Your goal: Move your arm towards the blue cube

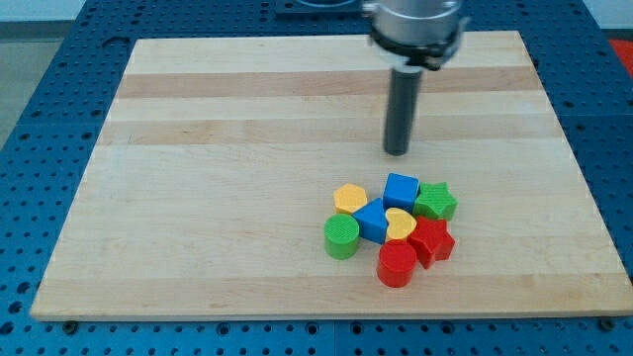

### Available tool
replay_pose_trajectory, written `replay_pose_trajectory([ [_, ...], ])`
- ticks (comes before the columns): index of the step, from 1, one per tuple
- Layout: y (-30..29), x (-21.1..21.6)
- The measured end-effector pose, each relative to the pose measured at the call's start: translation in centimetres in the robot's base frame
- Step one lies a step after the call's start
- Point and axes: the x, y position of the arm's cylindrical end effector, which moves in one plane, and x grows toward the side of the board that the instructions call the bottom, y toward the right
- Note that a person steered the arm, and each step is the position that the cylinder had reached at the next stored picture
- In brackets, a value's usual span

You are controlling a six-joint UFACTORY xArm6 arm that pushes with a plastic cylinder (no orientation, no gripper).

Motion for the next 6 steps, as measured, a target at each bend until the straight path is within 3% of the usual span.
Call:
replay_pose_trajectory([
  [3,4.2,2.0],
  [6,3.9,2.0],
])
